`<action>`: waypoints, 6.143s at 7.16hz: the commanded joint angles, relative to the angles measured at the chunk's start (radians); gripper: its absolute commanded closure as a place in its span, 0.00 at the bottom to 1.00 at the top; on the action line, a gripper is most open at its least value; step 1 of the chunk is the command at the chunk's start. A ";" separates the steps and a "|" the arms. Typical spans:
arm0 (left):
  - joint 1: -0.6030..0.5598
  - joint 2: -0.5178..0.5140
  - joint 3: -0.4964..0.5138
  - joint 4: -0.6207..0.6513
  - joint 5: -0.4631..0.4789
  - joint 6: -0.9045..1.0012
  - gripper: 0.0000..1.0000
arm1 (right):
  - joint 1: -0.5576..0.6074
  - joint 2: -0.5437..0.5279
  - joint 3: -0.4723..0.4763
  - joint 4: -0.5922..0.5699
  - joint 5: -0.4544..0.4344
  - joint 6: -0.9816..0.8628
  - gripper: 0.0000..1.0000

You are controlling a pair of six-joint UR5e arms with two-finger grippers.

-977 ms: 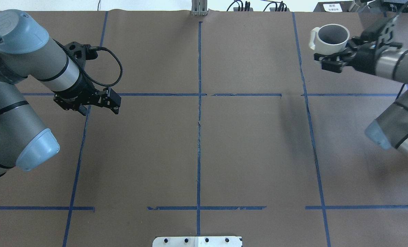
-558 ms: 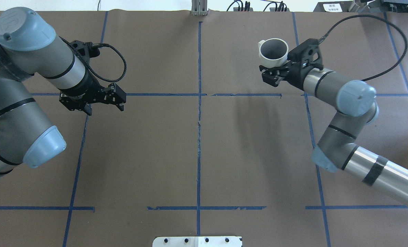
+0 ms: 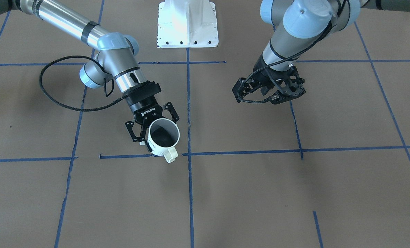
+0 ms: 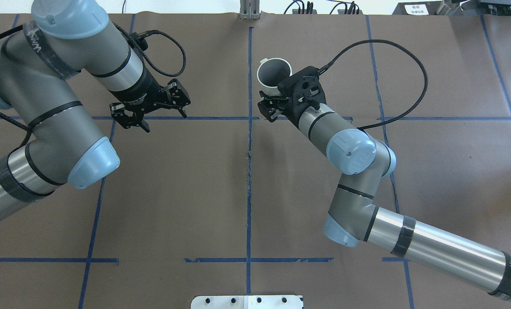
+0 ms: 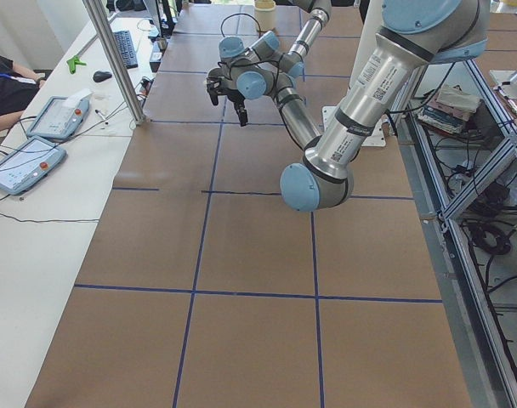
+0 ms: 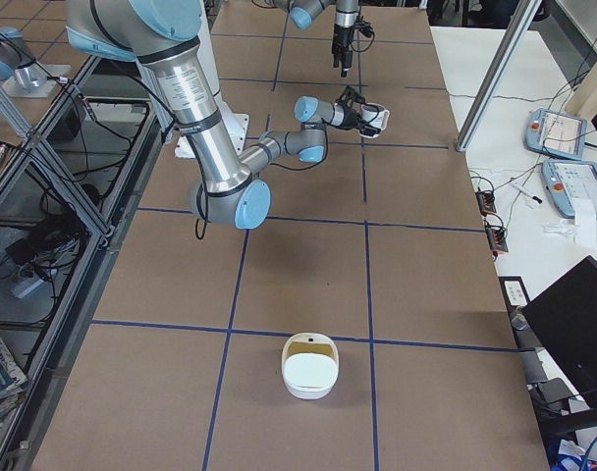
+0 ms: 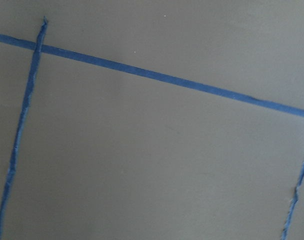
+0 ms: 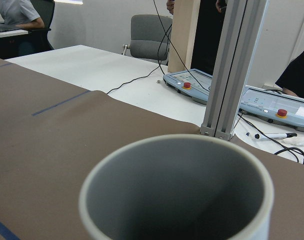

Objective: Left arm hands cup to right arm to dump lemon

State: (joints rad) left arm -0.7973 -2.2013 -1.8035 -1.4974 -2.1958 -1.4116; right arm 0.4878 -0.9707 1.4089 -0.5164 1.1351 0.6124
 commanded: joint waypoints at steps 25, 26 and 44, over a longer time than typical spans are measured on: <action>0.084 -0.176 0.219 -0.133 -0.018 -0.155 1.00 | -0.183 0.064 -0.002 -0.074 -0.196 0.009 0.48; 0.084 -0.176 0.219 -0.135 -0.018 -0.152 1.00 | -0.183 0.061 -0.004 -0.067 -0.198 0.020 0.07; -0.070 -0.129 0.282 -0.121 -0.007 0.018 1.00 | -0.192 0.049 0.001 -0.060 -0.196 0.007 0.01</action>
State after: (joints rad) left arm -0.8172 -2.3650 -1.5234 -1.6273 -2.2034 -1.4683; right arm 0.2967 -0.9221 1.4086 -0.5799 0.9376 0.6191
